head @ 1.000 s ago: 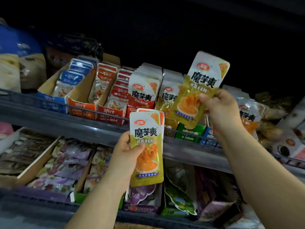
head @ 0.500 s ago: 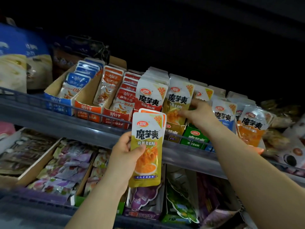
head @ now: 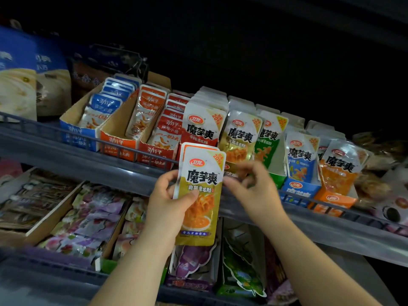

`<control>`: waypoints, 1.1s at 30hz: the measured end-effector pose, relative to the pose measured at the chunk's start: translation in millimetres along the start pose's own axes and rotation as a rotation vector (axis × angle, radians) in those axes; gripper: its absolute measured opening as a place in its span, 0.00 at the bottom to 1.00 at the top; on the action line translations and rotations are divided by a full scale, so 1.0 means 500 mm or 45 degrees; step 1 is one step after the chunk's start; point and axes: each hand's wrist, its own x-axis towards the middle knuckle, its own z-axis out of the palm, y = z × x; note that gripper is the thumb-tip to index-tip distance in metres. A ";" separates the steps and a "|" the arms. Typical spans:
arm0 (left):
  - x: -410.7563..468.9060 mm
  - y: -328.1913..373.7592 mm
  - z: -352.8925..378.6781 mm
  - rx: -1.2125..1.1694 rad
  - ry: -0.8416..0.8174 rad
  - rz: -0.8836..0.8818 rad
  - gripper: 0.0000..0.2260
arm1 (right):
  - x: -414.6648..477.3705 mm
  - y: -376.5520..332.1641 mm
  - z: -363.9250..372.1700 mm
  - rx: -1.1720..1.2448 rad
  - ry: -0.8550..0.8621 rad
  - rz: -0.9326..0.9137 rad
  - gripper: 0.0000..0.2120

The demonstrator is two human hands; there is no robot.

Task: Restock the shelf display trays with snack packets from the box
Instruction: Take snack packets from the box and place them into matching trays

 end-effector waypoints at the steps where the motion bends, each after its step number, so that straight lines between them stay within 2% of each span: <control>1: -0.001 0.000 0.001 -0.003 0.000 0.012 0.16 | -0.013 0.004 0.008 0.012 -0.112 0.020 0.12; 3: -0.004 0.000 0.004 0.003 -0.017 0.034 0.18 | -0.031 0.008 0.019 0.031 -0.249 0.068 0.11; 6: -0.010 -0.002 0.006 0.054 -0.046 0.056 0.17 | -0.038 0.009 0.025 0.112 -0.343 0.142 0.09; 11: -0.013 0.001 0.004 0.042 -0.114 0.045 0.14 | -0.037 0.005 0.021 0.194 -0.305 0.204 0.11; 16: -0.014 0.006 0.000 0.097 -0.143 0.072 0.17 | -0.035 0.001 0.005 0.210 -0.250 0.300 0.10; 27: -0.013 0.014 -0.010 0.131 -0.029 0.082 0.19 | 0.045 -0.036 -0.088 0.486 0.347 0.184 0.09; 33: -0.009 0.013 -0.015 0.174 -0.006 0.100 0.14 | 0.096 -0.022 -0.080 0.471 0.459 0.185 0.09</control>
